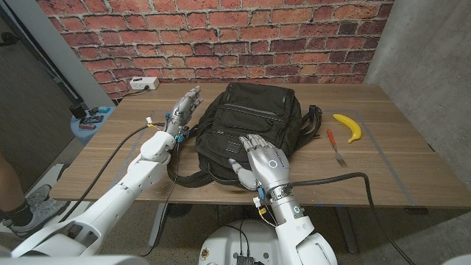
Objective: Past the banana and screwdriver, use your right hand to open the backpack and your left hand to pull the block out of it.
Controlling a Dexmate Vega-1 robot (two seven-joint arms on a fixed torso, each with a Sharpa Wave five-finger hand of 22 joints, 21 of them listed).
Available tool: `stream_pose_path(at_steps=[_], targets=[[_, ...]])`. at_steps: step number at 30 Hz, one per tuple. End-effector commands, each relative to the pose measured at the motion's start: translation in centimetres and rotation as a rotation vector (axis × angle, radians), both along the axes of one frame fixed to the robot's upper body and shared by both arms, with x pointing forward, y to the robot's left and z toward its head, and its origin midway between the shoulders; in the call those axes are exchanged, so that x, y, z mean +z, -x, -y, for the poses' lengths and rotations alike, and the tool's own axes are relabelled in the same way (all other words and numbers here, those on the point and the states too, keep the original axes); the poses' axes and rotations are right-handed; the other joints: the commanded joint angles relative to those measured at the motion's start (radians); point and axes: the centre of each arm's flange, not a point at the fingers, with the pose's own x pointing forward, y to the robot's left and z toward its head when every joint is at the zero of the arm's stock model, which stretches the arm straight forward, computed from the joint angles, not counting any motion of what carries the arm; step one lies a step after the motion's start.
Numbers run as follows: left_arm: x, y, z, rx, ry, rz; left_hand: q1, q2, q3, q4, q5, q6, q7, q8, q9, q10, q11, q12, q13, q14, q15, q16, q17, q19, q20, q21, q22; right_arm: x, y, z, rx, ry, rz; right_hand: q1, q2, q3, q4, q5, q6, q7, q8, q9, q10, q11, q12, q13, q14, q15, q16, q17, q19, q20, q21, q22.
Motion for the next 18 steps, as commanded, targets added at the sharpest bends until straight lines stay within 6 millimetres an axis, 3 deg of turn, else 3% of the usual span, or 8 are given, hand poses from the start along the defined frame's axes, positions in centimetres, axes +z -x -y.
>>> stream_pose_path(at_steps=[1, 10, 18], targets=[[0.1, 0.4, -0.5, 0.013, -0.002, 0.004, 0.010, -0.004, 0.000, -0.007, 0.007, -0.001, -0.001, -0.001, 0.005, 0.002, 0.002, 0.000, 0.003, 0.007, 0.004, 0.003, 0.003, 0.007, 0.002, -0.003, 0.003, -1.3, 1.0, 0.0, -0.028, 0.081, 0.084, 0.014, -0.005, -0.005, 0.001, -0.004, 0.014, -0.004, 0.004, 0.004, 0.013, -0.006, 0.006, 0.002, 0.012, -0.026, 0.009, 0.004, 0.012, -0.004, 0.006, 0.001], [0.5, 0.7, -0.6, 0.018, -0.005, 0.016, 0.009, -0.004, -0.002, -0.009, 0.007, -0.001, -0.001, -0.001, 0.005, 0.001, -0.001, 0.000, 0.003, 0.008, 0.005, 0.003, 0.003, 0.008, 0.002, -0.005, 0.003, -2.4, 1.2, 0.1, -0.035, 0.128, 0.158, 0.038, -0.015, -0.006, -0.003, 0.001, 0.039, -0.020, 0.009, 0.005, 0.039, -0.019, 0.013, 0.003, 0.039, -0.041, 0.018, 0.007, 0.040, -0.015, 0.008, 0.001], [0.4, 1.3, -0.8, 0.024, -0.006, 0.025, 0.009, -0.004, -0.003, -0.011, 0.007, -0.001, -0.001, -0.001, 0.005, 0.004, -0.001, 0.000, 0.003, 0.009, 0.004, 0.003, 0.003, 0.009, 0.003, -0.006, 0.003, -3.5, 0.5, 0.8, -0.031, 0.174, 0.252, 0.087, -0.035, -0.005, -0.010, 0.009, 0.097, -0.046, 0.024, 0.006, 0.087, -0.053, 0.026, 0.005, 0.083, -0.071, 0.032, 0.010, 0.074, -0.031, 0.009, 0.001]])
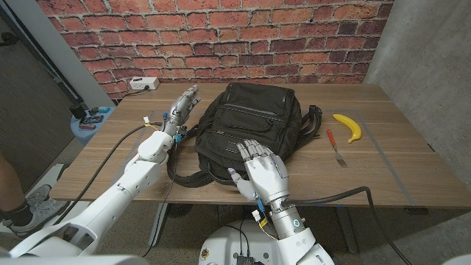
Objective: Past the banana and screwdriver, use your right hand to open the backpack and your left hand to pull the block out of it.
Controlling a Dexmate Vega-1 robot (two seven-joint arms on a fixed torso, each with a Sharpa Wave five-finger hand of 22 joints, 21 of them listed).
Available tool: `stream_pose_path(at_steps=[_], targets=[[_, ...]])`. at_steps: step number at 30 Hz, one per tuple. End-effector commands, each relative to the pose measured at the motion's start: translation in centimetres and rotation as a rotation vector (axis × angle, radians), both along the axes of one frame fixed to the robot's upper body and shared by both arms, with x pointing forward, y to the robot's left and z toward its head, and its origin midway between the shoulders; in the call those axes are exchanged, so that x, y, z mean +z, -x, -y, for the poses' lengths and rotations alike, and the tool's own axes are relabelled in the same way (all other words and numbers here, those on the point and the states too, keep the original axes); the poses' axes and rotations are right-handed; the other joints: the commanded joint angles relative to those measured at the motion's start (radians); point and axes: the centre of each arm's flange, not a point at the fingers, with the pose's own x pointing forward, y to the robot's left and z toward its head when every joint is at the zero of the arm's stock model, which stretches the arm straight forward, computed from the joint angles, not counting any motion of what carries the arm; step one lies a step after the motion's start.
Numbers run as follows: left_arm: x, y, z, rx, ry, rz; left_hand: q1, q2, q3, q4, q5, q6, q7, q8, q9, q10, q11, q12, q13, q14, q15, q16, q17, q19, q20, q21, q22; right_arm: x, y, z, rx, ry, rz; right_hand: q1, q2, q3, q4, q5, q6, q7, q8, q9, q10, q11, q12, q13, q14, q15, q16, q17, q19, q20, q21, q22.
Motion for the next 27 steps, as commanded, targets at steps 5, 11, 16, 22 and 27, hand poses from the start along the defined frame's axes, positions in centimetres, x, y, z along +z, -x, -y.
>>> stream_pose_path(at_steps=[5, 11, 16, 22, 27], targets=[[-0.2, 0.9, -0.6, 0.014, 0.000, 0.004, 0.009, -0.004, 0.001, -0.008, 0.007, 0.000, -0.002, -0.001, 0.005, 0.003, -0.002, 0.000, 0.003, 0.009, 0.005, 0.003, 0.003, 0.010, 0.003, -0.007, 0.003, -1.6, -0.9, 1.5, 0.006, 0.073, 0.159, 0.044, -0.012, 0.002, -0.004, 0.012, 0.061, -0.020, 0.019, 0.007, 0.051, -0.018, 0.020, 0.008, 0.050, -0.089, 0.019, 0.008, 0.036, -0.017, 0.009, 0.002], [-0.5, 1.1, -0.8, 0.020, 0.000, -0.002, 0.010, -0.004, 0.001, -0.010, 0.007, 0.001, -0.003, -0.001, 0.005, 0.003, -0.004, 0.000, 0.003, 0.010, 0.005, 0.003, 0.003, 0.010, 0.002, -0.008, 0.003, -1.2, -1.6, 2.1, 0.004, 0.094, 0.158, 0.062, -0.014, 0.001, 0.000, 0.015, 0.097, -0.028, 0.029, 0.008, 0.078, -0.023, 0.031, 0.012, 0.072, -0.102, 0.030, 0.016, 0.050, -0.025, 0.009, 0.002], [-0.6, 1.2, -0.9, 0.028, 0.001, -0.002, 0.010, -0.005, 0.000, -0.011, 0.007, 0.003, -0.002, 0.000, 0.005, 0.003, -0.006, 0.000, 0.003, 0.010, 0.005, 0.003, 0.003, 0.011, 0.002, -0.010, 0.003, -0.9, -2.0, 2.5, 0.016, 0.103, 0.182, 0.072, -0.013, 0.000, 0.004, 0.016, 0.121, -0.036, 0.036, 0.009, 0.095, -0.031, 0.038, 0.016, 0.087, -0.109, 0.038, 0.023, 0.062, -0.031, 0.010, 0.002], [-0.4, 1.3, -0.7, 0.036, -0.006, 0.003, 0.010, -0.005, 0.000, -0.013, 0.007, 0.003, -0.004, 0.000, 0.005, 0.003, -0.007, 0.000, 0.003, 0.010, 0.004, 0.003, 0.003, 0.012, 0.003, -0.010, 0.003, -0.8, -2.7, 3.1, 0.023, 0.129, 0.181, 0.079, -0.012, 0.000, 0.004, 0.017, 0.128, -0.043, 0.038, 0.009, 0.100, -0.037, 0.041, 0.018, 0.091, -0.114, 0.041, 0.026, 0.066, -0.036, 0.009, 0.002], [-0.8, 1.4, -0.2, 0.039, -0.006, -0.003, 0.011, -0.005, 0.000, -0.014, 0.008, 0.004, -0.005, 0.000, 0.005, 0.005, -0.010, 0.000, 0.003, 0.011, 0.003, 0.003, 0.002, 0.012, 0.003, -0.011, 0.003, -0.9, -3.0, 3.8, 0.027, 0.131, 0.180, 0.081, -0.011, -0.001, 0.005, 0.017, 0.130, -0.044, 0.038, 0.010, 0.102, -0.040, 0.042, 0.020, 0.092, -0.116, 0.042, 0.029, 0.067, -0.037, 0.008, 0.002]])
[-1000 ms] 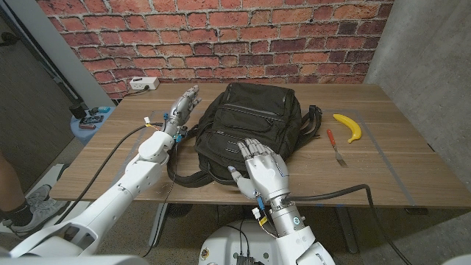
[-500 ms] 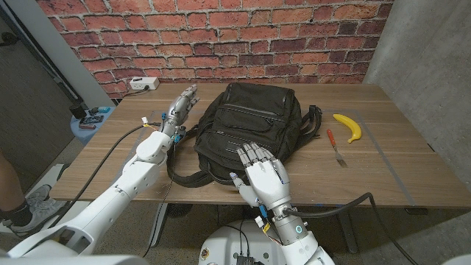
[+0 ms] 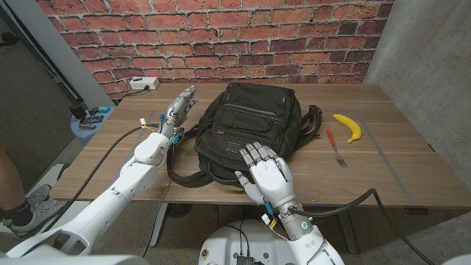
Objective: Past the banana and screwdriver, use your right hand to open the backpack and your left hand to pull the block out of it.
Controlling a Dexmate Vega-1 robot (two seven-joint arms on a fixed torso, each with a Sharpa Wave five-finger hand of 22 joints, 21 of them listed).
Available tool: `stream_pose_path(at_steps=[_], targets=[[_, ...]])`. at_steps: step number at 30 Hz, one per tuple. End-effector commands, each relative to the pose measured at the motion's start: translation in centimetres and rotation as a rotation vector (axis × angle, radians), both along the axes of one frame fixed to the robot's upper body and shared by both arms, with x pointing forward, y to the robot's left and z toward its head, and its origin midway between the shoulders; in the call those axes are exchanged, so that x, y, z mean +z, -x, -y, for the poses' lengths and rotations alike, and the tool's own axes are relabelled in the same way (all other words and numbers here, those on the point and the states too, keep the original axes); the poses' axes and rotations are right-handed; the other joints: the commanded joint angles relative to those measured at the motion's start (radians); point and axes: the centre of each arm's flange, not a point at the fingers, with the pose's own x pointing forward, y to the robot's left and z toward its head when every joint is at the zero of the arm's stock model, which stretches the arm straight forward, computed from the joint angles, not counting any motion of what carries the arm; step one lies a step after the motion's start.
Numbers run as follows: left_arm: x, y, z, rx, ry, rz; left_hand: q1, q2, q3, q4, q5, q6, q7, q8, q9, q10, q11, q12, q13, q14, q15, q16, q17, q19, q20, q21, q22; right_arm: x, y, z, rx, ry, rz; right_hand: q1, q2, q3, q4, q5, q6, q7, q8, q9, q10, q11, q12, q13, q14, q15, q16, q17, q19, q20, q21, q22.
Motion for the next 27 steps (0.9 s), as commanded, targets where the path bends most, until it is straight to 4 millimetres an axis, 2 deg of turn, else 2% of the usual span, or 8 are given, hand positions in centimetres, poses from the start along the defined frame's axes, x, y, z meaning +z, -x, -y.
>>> stream_pose_path(at_steps=[1, 12, 20, 27], targets=[[-0.5, 0.3, 0.6, 0.012, -0.004, -0.008, 0.007, -0.001, 0.000, -0.009, 0.008, 0.000, -0.001, 0.000, 0.005, 0.001, -0.006, 0.000, 0.003, 0.005, -0.002, 0.003, 0.002, 0.009, -0.001, -0.004, 0.003, 0.1, -1.0, 1.4, 0.011, 0.027, 0.009, 0.016, 0.002, -0.001, 0.005, 0.005, 0.011, 0.004, 0.004, 0.005, 0.010, -0.004, 0.007, 0.006, 0.014, -0.112, 0.008, 0.006, 0.009, -0.029, 0.000, 0.002], [-0.8, 0.7, 1.2, 0.019, -0.001, -0.021, 0.009, -0.001, 0.000, -0.012, 0.008, 0.000, -0.002, 0.000, 0.005, 0.000, -0.006, 0.000, 0.003, 0.007, -0.004, 0.003, 0.002, 0.010, -0.001, -0.005, 0.003, 0.6, -0.7, 2.2, 0.035, 0.037, 0.015, 0.023, 0.004, -0.003, 0.008, 0.005, 0.029, -0.001, 0.009, 0.006, 0.021, -0.009, 0.013, 0.010, 0.020, -0.119, 0.014, 0.015, 0.014, -0.032, -0.002, 0.003], [-0.6, 1.1, 2.1, 0.014, -0.018, -0.004, 0.009, -0.001, -0.001, -0.014, 0.008, 0.001, -0.003, 0.000, 0.005, 0.001, -0.008, 0.000, 0.003, 0.009, -0.005, 0.003, 0.002, 0.011, -0.001, -0.006, 0.003, -0.6, -0.3, 2.6, 0.030, 0.056, 0.033, 0.028, 0.005, -0.004, 0.009, 0.006, 0.033, -0.001, 0.009, 0.006, 0.025, -0.011, 0.015, 0.012, 0.024, -0.123, 0.017, 0.019, 0.018, -0.035, -0.003, 0.003], [-0.8, 1.7, 2.1, 0.020, -0.021, 0.002, 0.010, -0.001, -0.001, -0.016, 0.009, 0.002, -0.004, 0.000, 0.005, 0.002, -0.008, 0.000, 0.003, 0.010, -0.003, 0.003, 0.002, 0.012, -0.002, -0.008, 0.004, -1.3, -0.6, 2.8, 0.033, 0.065, 0.051, 0.038, 0.007, -0.003, 0.007, 0.006, 0.040, -0.005, 0.011, 0.007, 0.033, -0.012, 0.020, 0.014, 0.031, -0.126, 0.021, 0.023, 0.022, -0.036, -0.003, 0.003]])
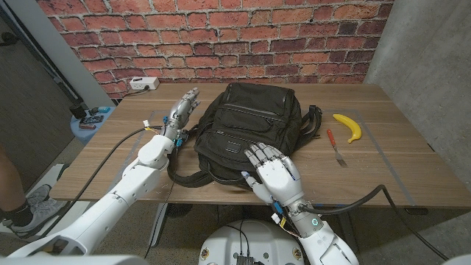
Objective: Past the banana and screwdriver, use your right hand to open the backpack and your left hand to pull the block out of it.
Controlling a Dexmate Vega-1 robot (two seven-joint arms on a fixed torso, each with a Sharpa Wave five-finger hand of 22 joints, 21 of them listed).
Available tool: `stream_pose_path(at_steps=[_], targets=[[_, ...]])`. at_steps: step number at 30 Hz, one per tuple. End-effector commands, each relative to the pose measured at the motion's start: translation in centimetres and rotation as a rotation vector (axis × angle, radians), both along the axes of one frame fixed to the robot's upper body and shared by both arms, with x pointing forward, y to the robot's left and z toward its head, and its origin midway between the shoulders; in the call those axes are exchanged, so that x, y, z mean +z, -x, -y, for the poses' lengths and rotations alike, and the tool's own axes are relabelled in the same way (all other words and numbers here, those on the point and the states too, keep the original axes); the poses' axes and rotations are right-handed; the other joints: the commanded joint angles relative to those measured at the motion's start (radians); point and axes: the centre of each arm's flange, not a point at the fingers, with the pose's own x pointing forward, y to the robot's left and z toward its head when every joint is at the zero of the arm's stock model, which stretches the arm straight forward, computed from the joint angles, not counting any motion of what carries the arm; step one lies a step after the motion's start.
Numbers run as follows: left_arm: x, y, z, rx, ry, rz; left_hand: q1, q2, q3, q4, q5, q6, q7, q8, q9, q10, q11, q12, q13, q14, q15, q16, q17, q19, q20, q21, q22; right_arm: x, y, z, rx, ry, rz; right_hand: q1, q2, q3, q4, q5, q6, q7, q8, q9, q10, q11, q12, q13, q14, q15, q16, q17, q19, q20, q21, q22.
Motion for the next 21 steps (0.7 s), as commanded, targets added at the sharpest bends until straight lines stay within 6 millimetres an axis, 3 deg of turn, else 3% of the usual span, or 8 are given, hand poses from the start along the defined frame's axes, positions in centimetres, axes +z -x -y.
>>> stream_pose_path(at_steps=[1, 11, 21], targets=[[-0.3, 0.9, 0.5, 0.003, -0.007, 0.010, 0.010, -0.001, 0.004, -0.006, 0.009, 0.002, -0.004, 0.000, 0.005, 0.000, 0.001, 0.000, 0.003, 0.005, 0.001, 0.003, 0.002, 0.012, -0.002, 0.000, 0.004, -1.2, -0.2, 0.6, 0.003, 0.015, 0.029, 0.017, 0.003, 0.001, 0.002, 0.007, 0.014, 0.000, 0.007, 0.002, 0.014, -0.004, 0.008, 0.005, 0.011, -0.128, 0.007, 0.005, 0.012, -0.033, -0.003, 0.003], [-0.5, 1.4, 0.2, 0.015, -0.009, 0.012, 0.010, -0.001, 0.003, -0.008, 0.009, 0.003, -0.003, 0.000, 0.005, 0.000, 0.001, 0.000, 0.003, 0.006, 0.001, 0.003, 0.003, 0.014, -0.004, -0.002, 0.004, -1.7, -1.2, 1.3, -0.008, 0.032, 0.017, 0.048, -0.002, 0.004, -0.008, 0.009, 0.025, -0.007, 0.010, 0.003, 0.033, -0.015, 0.018, 0.010, 0.019, -0.137, 0.011, 0.010, 0.020, -0.041, -0.004, 0.003], [-0.6, 1.6, 0.2, 0.017, -0.008, 0.013, 0.010, 0.000, 0.002, -0.010, 0.009, 0.005, -0.006, 0.000, 0.005, 0.003, -0.002, 0.001, 0.003, 0.007, 0.002, 0.003, 0.003, 0.015, -0.004, -0.003, 0.004, -1.9, -1.9, 2.1, -0.022, 0.051, 0.011, 0.120, -0.004, 0.016, -0.017, 0.013, 0.071, -0.015, 0.025, 0.004, 0.073, -0.018, 0.038, 0.017, 0.043, -0.155, 0.020, 0.019, 0.037, -0.055, -0.004, 0.003]])
